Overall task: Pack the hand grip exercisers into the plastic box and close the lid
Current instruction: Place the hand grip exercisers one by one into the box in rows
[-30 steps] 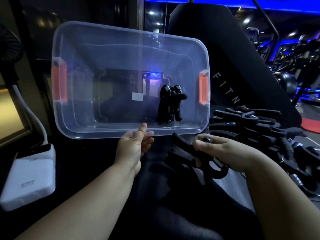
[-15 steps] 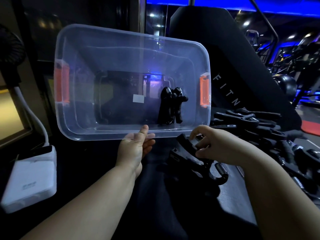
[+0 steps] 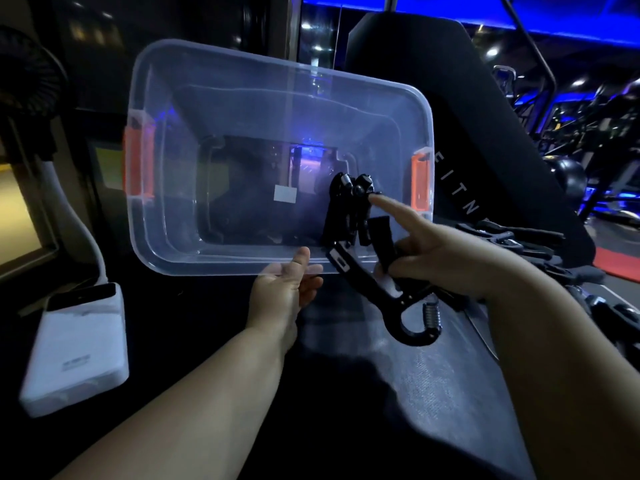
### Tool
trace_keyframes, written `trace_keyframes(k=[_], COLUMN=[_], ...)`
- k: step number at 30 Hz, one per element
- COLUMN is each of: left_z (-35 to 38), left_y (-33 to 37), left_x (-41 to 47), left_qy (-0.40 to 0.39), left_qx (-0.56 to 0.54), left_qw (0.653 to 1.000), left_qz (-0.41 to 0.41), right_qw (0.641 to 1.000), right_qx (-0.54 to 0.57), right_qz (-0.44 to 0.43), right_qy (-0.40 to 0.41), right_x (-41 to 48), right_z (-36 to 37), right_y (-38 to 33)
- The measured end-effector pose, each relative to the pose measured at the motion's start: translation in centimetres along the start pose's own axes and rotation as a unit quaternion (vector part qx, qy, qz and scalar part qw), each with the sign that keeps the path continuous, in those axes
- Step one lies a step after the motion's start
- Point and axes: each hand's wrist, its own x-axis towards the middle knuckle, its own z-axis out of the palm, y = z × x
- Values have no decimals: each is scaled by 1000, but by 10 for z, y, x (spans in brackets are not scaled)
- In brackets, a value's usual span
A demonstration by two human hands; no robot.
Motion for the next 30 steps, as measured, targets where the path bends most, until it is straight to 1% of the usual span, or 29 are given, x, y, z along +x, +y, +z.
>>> trace_keyframes(k=[2,6,8,10,12,15,17,20,23,26,30], left_z=[-1,-2,-1,0,2,3,1,1,2,2,2], left_y=[-1,0,0,1,1,0,-1,-2,-2,-3,-3], left_x=[-1,-2,-2,-1,0,2,2,1,1,1,1], left_qy=[-10,-15,-14,-2,6,14,17,18,23,26,32], left_qx=[-3,5,3,-6,-5,-11,-14,-4,-12,-3,7], left_qw=[1000,1000,1000,1000,1000,1000,1000,1000,1000,1000,999], left_qz=[4,11,9,4,-1,-7,-9,-9,-6,-6,-11], right_qw=[997,976,965,958,955,955,958,958,953,957,956], right_qx=[69,163,150,102,43,-33,-55,-75,-118,-126,-135], right_qz=[-32,-70,-68,-57,-36,18,41,56,53,44,101], right_qy=[24,131,202,264,292,293,280,272,273,259,239], right_x=[5,22,34,51,71,99,114,135,151,165,183], right_z=[-4,-7,-7,-3,2,9,16,26,35,39,41], right_y=[-8,-17,-18,-16,-12,-4,2,10,15,20,23])
